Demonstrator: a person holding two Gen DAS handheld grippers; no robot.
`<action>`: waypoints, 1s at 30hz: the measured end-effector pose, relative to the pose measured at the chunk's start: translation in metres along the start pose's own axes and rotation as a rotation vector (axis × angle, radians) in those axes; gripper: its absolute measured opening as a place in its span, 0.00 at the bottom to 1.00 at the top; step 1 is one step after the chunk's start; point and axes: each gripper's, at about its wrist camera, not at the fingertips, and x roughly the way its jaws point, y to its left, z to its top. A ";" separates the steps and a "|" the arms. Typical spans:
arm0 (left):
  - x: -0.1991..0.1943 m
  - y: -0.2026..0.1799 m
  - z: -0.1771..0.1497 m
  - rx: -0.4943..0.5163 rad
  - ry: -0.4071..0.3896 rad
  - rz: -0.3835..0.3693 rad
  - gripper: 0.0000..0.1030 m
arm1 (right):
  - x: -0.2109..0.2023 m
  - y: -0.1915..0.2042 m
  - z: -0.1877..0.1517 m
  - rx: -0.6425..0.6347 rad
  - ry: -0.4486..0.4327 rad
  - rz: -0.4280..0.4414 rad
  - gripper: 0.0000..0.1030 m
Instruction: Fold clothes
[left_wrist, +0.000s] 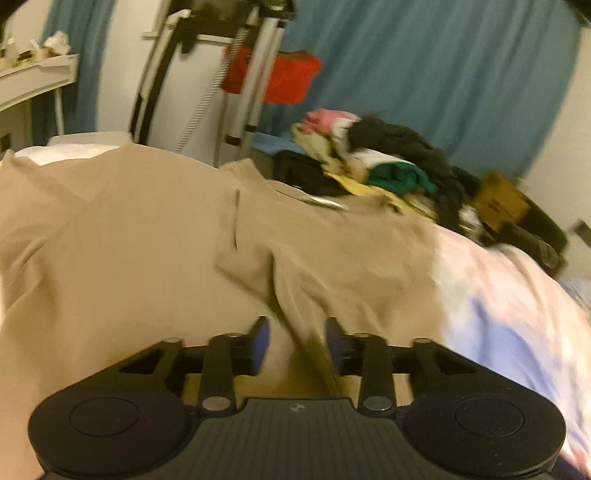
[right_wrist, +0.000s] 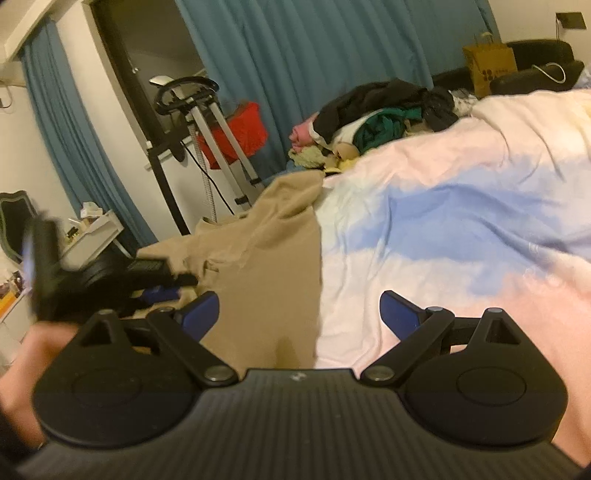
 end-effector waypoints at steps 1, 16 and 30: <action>-0.017 -0.001 -0.011 -0.006 0.017 -0.023 0.50 | -0.004 0.001 0.001 0.003 -0.003 0.008 0.92; -0.166 0.002 -0.198 -0.133 0.325 -0.244 0.50 | -0.111 0.036 -0.004 -0.073 -0.049 0.023 0.92; -0.173 -0.013 -0.226 -0.043 0.366 -0.210 0.02 | -0.139 0.055 -0.013 -0.136 -0.118 -0.042 0.92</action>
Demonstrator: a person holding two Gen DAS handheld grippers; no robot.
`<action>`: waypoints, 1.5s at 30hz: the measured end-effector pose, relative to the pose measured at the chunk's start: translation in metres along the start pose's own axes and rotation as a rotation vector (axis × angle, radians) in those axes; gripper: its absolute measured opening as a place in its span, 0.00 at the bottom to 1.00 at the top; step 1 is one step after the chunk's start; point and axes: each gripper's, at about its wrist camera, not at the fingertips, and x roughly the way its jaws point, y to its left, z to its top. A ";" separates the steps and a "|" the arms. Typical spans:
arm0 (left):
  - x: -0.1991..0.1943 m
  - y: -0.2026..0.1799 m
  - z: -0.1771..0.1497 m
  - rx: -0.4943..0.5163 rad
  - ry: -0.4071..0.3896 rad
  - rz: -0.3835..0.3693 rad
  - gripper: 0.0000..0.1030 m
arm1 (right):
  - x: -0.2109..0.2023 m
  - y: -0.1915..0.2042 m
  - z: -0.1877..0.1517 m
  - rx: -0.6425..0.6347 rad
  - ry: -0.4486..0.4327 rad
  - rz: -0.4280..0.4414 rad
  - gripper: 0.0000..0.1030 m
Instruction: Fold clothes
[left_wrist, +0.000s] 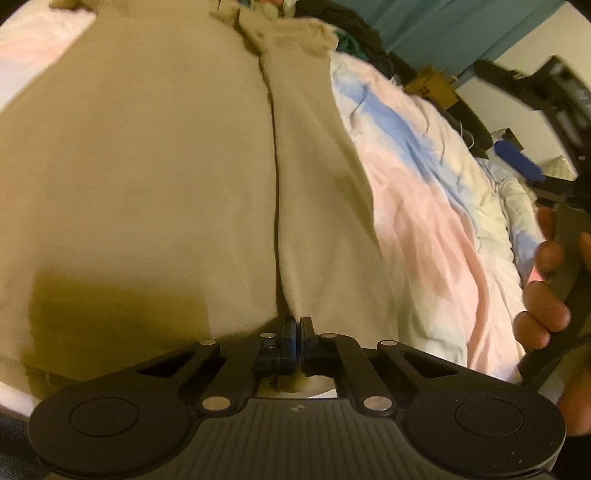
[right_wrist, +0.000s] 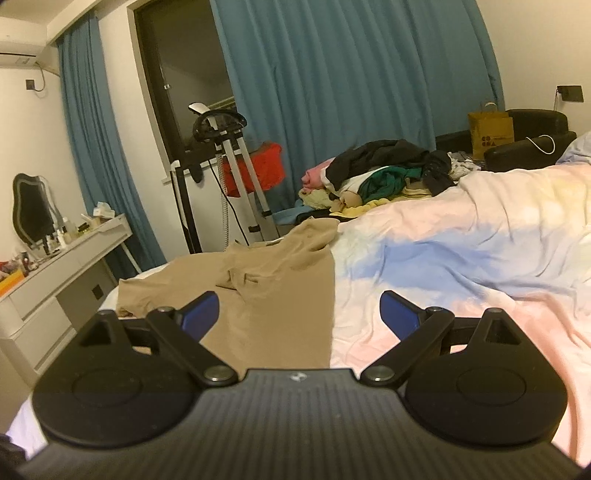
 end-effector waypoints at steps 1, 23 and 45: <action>-0.003 -0.003 -0.002 0.022 -0.015 0.025 0.02 | -0.001 -0.001 0.000 0.002 -0.002 0.001 0.92; -0.063 -0.051 0.080 0.202 -0.422 0.261 0.99 | -0.031 -0.016 0.020 0.009 -0.117 0.041 0.92; -0.113 0.138 0.129 -0.092 -0.540 0.443 0.99 | 0.289 0.231 -0.024 -0.456 0.206 0.407 0.73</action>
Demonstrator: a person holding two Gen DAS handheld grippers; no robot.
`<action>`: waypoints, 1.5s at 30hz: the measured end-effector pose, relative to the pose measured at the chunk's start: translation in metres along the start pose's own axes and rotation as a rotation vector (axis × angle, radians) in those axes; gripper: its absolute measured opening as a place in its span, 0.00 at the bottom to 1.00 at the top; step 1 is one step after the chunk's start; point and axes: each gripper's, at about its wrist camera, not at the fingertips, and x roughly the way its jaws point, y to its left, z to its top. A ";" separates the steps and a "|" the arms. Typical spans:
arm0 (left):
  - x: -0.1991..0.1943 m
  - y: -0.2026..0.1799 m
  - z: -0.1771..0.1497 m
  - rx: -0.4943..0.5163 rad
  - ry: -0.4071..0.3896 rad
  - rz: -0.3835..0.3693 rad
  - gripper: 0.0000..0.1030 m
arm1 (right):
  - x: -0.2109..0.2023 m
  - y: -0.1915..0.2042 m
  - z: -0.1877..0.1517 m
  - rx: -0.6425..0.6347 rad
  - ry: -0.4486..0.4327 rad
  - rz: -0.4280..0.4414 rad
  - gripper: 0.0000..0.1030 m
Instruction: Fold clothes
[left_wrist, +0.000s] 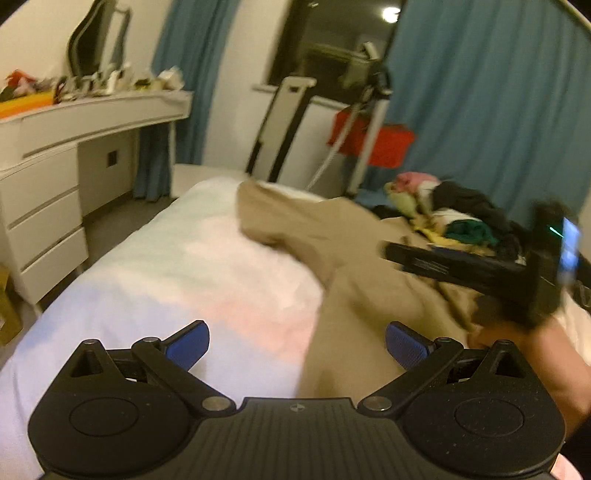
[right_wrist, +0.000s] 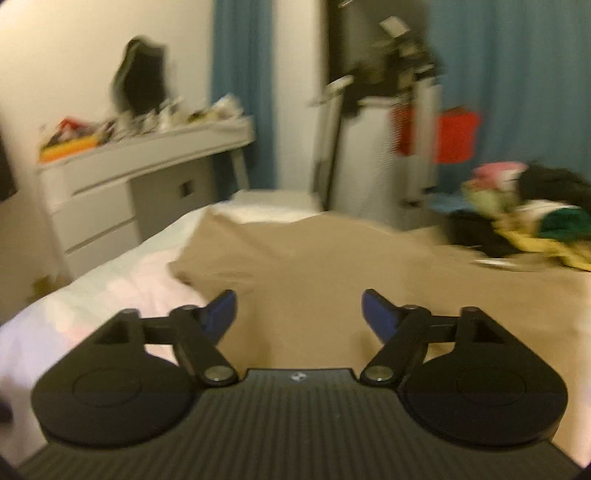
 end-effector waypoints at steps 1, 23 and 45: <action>0.006 0.003 0.001 -0.004 0.002 0.012 0.99 | 0.021 0.011 0.004 -0.013 0.015 0.035 0.73; 0.027 0.019 0.001 -0.074 -0.040 0.034 0.99 | 0.010 0.001 0.068 0.062 -0.239 -0.084 0.06; 0.060 -0.054 -0.040 0.130 0.076 -0.051 0.99 | -0.032 -0.196 -0.056 0.477 -0.048 -0.243 0.68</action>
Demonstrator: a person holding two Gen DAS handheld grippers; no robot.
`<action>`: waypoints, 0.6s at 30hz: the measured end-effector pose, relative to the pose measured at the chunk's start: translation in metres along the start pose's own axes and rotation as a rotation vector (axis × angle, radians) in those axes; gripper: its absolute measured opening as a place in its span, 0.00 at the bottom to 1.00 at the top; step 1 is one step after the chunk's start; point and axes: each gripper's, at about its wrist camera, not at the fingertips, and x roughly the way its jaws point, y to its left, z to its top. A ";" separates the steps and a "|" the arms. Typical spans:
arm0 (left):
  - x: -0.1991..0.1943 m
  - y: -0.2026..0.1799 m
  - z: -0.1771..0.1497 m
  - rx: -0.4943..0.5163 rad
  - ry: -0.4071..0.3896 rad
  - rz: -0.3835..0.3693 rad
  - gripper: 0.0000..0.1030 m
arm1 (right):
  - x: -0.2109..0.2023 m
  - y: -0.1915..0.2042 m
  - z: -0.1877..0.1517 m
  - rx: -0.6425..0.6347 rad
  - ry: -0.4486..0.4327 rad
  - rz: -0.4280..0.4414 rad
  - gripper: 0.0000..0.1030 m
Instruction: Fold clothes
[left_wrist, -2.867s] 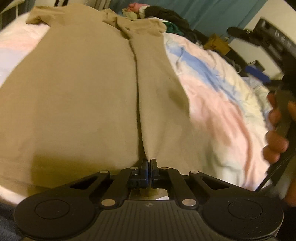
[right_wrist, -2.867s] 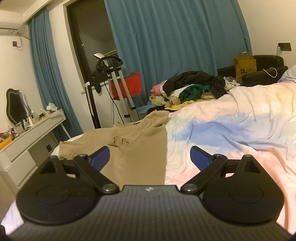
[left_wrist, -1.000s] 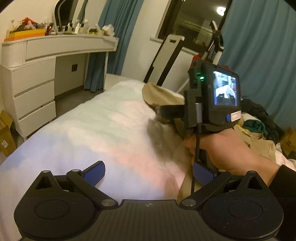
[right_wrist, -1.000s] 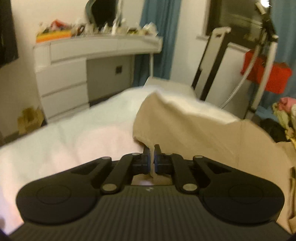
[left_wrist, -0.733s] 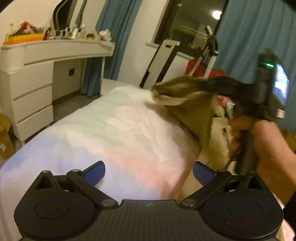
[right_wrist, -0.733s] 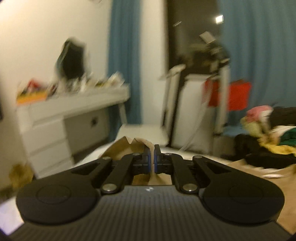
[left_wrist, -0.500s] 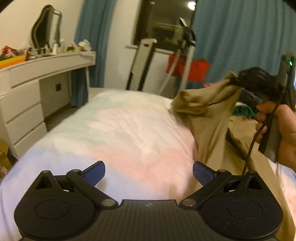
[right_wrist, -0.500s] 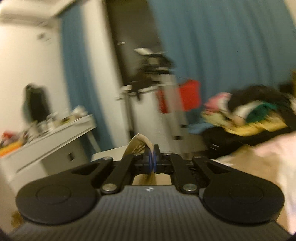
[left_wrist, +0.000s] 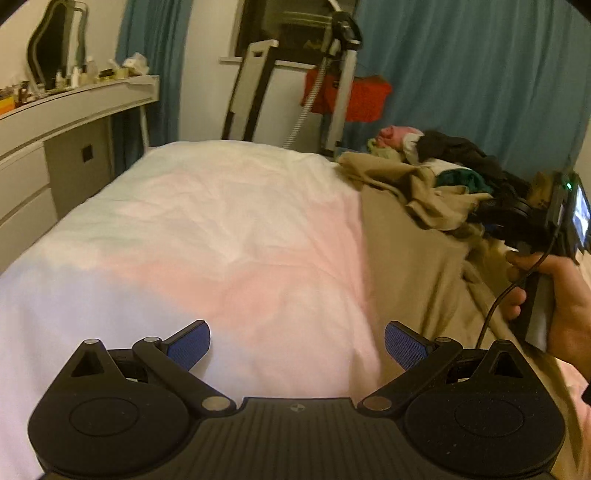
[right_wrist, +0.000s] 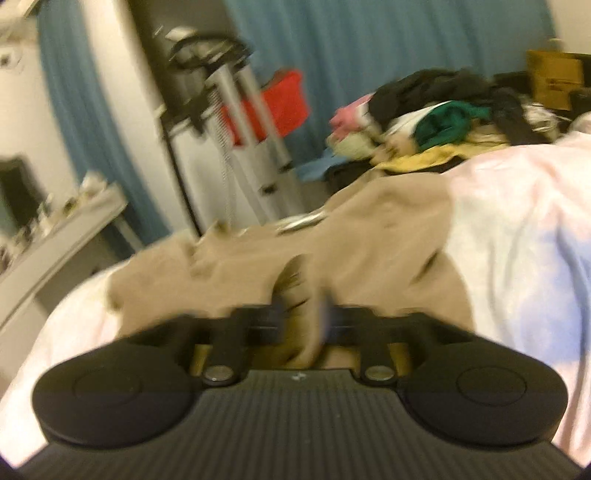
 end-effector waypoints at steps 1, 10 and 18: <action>-0.004 -0.002 0.000 0.012 -0.008 -0.006 0.99 | -0.007 0.006 0.001 -0.021 0.011 0.020 0.85; -0.052 -0.017 -0.006 0.070 -0.065 -0.113 0.99 | -0.132 0.058 -0.005 -0.089 0.008 0.061 0.82; -0.090 -0.003 0.002 0.121 0.067 -0.283 0.96 | -0.266 0.057 -0.055 -0.092 0.037 0.042 0.82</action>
